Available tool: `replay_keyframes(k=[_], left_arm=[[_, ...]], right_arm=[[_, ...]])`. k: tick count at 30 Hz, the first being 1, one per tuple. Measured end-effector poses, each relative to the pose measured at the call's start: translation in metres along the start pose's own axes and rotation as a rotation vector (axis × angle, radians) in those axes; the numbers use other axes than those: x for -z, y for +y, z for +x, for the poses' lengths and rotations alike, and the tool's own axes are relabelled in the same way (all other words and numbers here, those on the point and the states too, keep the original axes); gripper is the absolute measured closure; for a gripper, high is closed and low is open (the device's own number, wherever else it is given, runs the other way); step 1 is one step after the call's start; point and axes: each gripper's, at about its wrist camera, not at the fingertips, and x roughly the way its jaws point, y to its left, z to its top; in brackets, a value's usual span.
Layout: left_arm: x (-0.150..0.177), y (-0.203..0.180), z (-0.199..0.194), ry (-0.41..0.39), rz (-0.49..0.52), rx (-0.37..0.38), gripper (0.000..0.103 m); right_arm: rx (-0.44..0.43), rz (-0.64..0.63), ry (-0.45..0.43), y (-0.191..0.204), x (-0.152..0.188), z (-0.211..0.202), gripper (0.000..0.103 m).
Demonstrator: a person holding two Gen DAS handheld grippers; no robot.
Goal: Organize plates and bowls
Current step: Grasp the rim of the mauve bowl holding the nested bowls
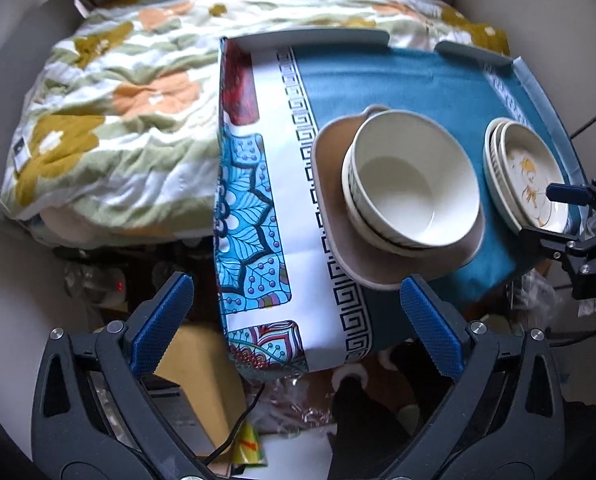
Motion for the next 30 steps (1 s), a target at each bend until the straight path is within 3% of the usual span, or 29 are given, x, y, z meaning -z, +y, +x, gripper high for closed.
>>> replay_keyframes(k=[5, 8, 16, 20, 26, 30], left_arm=[[-0.013, -0.003, 0.028, 0.091, 0.026, 0.016, 0.003], [-0.019, -0.004, 0.045, 0.142, 0.041, 0.004, 0.012], [-0.024, -0.012, 0.081, 0.234, 0.053, 0.013, 0.020], [-0.025, -0.016, 0.094, 0.240, 0.052, 0.023, 0.024], [-0.027, -0.017, 0.106, 0.238, 0.046, 0.050, 0.057], [-0.031, -0.023, 0.107, 0.218, 0.068, 0.060, 0.072]], right_arm=[[-0.007, -0.053, 0.088, 0.008, -0.015, 0.027, 0.006], [0.003, -0.101, 0.131, 0.015, -0.021, 0.040, 0.010], [-0.051, -0.140, 0.204, 0.013, -0.032, 0.066, 0.041], [-0.062, -0.167, 0.208, 0.013, -0.034, 0.076, 0.047], [-0.119, -0.155, 0.206, 0.008, -0.033, 0.087, 0.051], [-0.142, -0.186, 0.193, 0.013, -0.033, 0.093, 0.068]])
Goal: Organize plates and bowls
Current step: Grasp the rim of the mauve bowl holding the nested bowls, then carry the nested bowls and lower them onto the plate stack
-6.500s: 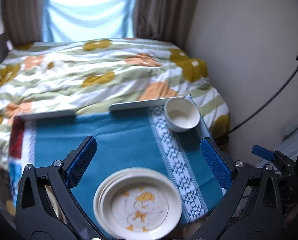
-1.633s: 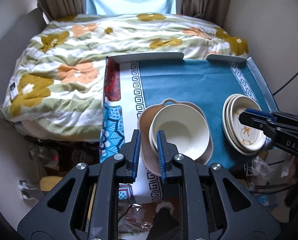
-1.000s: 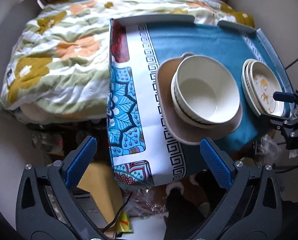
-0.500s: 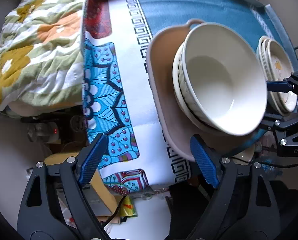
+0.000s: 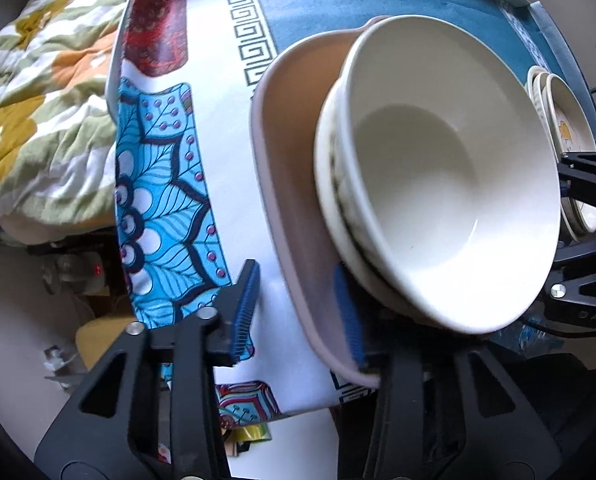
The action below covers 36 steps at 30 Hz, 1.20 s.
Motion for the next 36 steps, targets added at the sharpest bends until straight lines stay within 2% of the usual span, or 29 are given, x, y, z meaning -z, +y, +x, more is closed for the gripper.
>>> replay_keyframes(k=[5, 7, 9, 12, 15, 21, 26, 31, 36], left_arm=[[0.000, -0.007, 0.000, -0.031, 0.030, 0.007, 0.080], [0.001, -0.009, -0.001, -0.046, 0.040, 0.016, 0.088], [0.003, -0.017, -0.004, -0.073, 0.062, 0.013, 0.093], [0.007, -0.025, -0.010, -0.130, 0.108, -0.038, 0.093], [0.010, -0.033, -0.011, -0.155, 0.142, -0.074, 0.093], [0.003, -0.032, -0.018, -0.165, 0.135, -0.064, 0.093], [-0.010, -0.043, -0.040, -0.208, 0.166, -0.067, 0.093], [-0.031, -0.069, -0.075, -0.274, 0.227, -0.063, 0.093], [-0.055, -0.109, -0.106, -0.328, 0.270, -0.010, 0.093]], right_arm=[[0.005, -0.048, -0.011, 0.008, -0.002, 0.009, 0.080], [0.006, -0.060, -0.023, 0.010, -0.002, 0.011, 0.084], [0.016, -0.079, -0.037, 0.014, -0.002, 0.009, 0.085], [0.031, -0.072, -0.069, 0.015, 0.001, 0.008, 0.086], [0.059, -0.086, -0.094, 0.019, 0.004, 0.005, 0.086], [0.069, -0.075, -0.127, 0.013, 0.007, -0.010, 0.086], [0.091, -0.060, -0.174, 0.001, 0.010, -0.037, 0.086], [0.109, -0.008, -0.228, -0.019, 0.019, -0.079, 0.086], [0.143, 0.046, -0.255, -0.048, 0.039, -0.127, 0.086]])
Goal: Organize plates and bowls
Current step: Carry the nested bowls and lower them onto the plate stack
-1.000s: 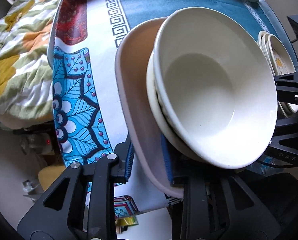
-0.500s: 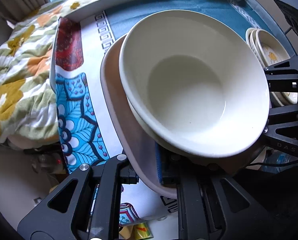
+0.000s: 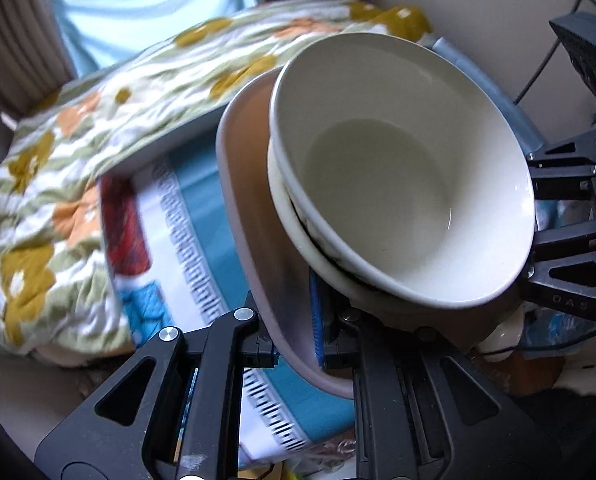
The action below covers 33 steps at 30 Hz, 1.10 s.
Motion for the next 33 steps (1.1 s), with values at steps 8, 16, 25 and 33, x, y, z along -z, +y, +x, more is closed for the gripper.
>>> replay_keyframes(k=[8, 16, 25, 33], left_arm=[[-0.038, -0.073, -0.007, -0.011, 0.056, 0.063, 0.093], [-0.028, -0.136, 0.026, 0.052, -0.020, 0.068, 0.093], [-0.004, -0.166, 0.082, 0.112, -0.138, 0.036, 0.093], [0.001, -0.169, 0.094, 0.099, -0.189, -0.002, 0.093]], right_arm=[[0.052, 0.064, 0.015, -0.052, 0.026, -0.044, 0.086], [0.019, 0.044, 0.077, -0.095, 0.068, -0.037, 0.086], [-0.022, -0.039, 0.136, -0.124, 0.092, 0.011, 0.086], [-0.037, -0.071, 0.120, -0.131, 0.093, 0.023, 0.086]])
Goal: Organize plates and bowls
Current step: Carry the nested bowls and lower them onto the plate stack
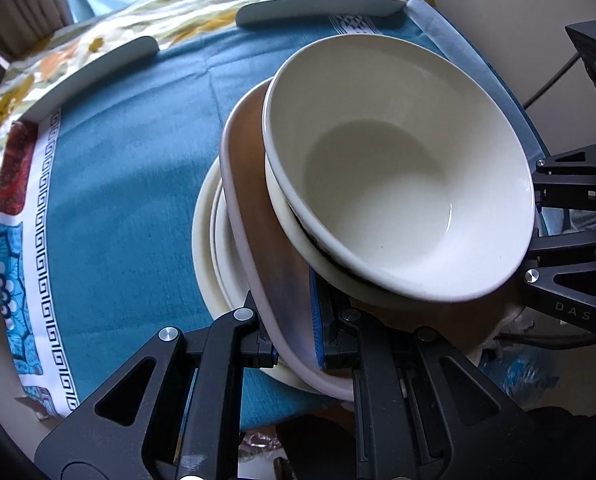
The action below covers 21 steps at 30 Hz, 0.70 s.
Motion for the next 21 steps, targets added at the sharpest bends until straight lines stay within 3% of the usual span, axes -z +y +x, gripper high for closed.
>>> replay_keyframes(k=[8, 21], left_arm=[[-0.006, -0.003, 0.005, 0.016, 0.003, -0.073, 0.085], [-0.016, -0.002, -0.010, 0.059, 0.061, -0.117, 0.082]], right_arm=[[-0.009, 0.006, 0.010, -0.004, 0.000, 0.005, 0.085], [-0.008, 0.049, 0.025, -0.009, -0.007, -0.007, 0.085]])
